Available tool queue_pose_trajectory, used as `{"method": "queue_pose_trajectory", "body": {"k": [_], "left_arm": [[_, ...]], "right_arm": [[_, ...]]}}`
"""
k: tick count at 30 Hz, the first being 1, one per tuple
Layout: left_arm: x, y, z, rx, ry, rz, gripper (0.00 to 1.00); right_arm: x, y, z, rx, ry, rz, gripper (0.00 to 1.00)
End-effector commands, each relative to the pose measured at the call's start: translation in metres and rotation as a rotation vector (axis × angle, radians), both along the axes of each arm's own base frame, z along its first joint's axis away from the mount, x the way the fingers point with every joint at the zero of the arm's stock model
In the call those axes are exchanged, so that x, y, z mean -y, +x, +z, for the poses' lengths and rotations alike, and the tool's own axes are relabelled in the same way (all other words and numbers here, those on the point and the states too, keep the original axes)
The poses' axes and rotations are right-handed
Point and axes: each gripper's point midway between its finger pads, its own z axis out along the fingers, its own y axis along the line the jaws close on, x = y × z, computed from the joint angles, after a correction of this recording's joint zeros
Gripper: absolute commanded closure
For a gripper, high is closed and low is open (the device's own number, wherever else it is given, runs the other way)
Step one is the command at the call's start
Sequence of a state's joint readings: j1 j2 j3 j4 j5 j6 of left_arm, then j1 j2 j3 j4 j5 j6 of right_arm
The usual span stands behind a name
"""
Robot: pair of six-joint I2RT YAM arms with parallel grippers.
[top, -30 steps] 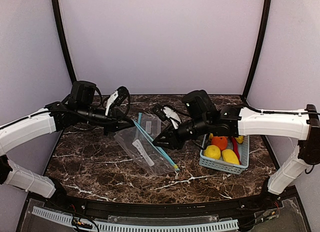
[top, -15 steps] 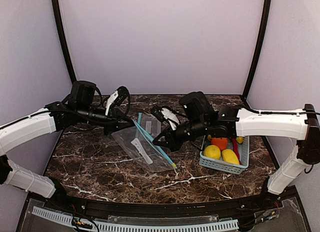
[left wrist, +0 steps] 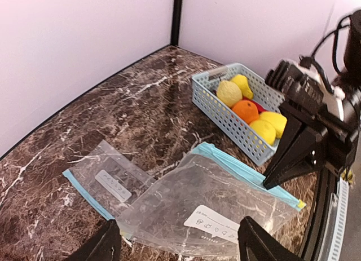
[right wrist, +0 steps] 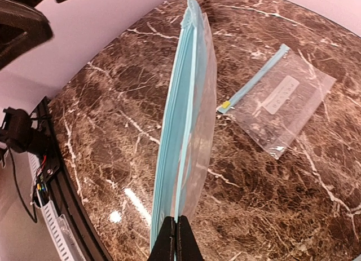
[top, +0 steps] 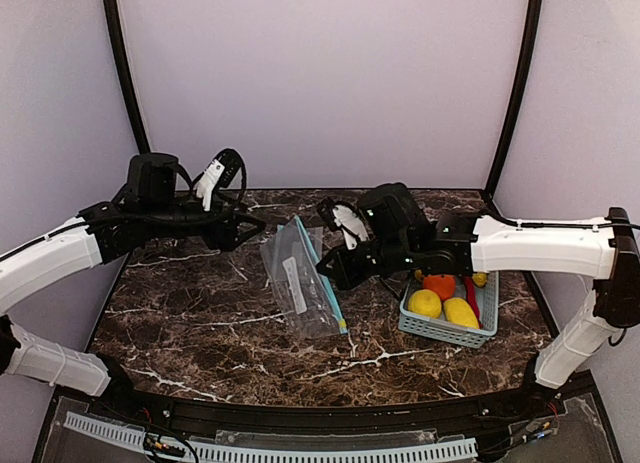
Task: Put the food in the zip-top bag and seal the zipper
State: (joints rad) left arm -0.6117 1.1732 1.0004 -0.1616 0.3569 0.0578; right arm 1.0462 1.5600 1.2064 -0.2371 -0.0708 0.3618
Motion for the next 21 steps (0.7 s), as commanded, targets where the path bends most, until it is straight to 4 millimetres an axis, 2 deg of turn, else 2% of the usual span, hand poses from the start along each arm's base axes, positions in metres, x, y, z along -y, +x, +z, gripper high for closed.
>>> {"method": "queue_pose_trajectory", "body": {"k": [1, 6, 9, 11, 16, 18, 21], "left_arm": [[0.002, 0.022, 0.039, -0.038, -0.151, 0.136, 0.28], [0.041, 0.022, 0.033, -0.273, -0.284, 0.043, 0.29], [0.069, 0.016, 0.013, -0.381, -0.305, -0.039, 0.29], [0.079, 0.010, -0.001, -0.442, -0.304, -0.065, 0.29], [0.088, 0.001, -0.027, -0.514, -0.297, -0.087, 0.29], [0.088, 0.000, -0.032, -0.525, -0.294, -0.092, 0.23], [0.088, 0.001, -0.042, -0.540, -0.261, -0.081, 0.21]], "right_arm": [[0.017, 0.032, 0.018, 0.048, 0.008, -0.212, 1.00], [0.022, 0.040, 0.025, 0.066, 0.019, -0.277, 1.00], [0.018, 0.041, 0.023, 0.055, 0.037, -0.293, 1.00], [0.012, 0.040, 0.022, 0.050, 0.046, -0.288, 1.00], [-0.004, 0.039, 0.015, 0.037, 0.047, -0.277, 1.00], [-0.007, 0.039, 0.013, 0.043, 0.036, -0.282, 1.00], [-0.011, 0.040, 0.012, 0.065, 0.008, -0.303, 1.00]]}}
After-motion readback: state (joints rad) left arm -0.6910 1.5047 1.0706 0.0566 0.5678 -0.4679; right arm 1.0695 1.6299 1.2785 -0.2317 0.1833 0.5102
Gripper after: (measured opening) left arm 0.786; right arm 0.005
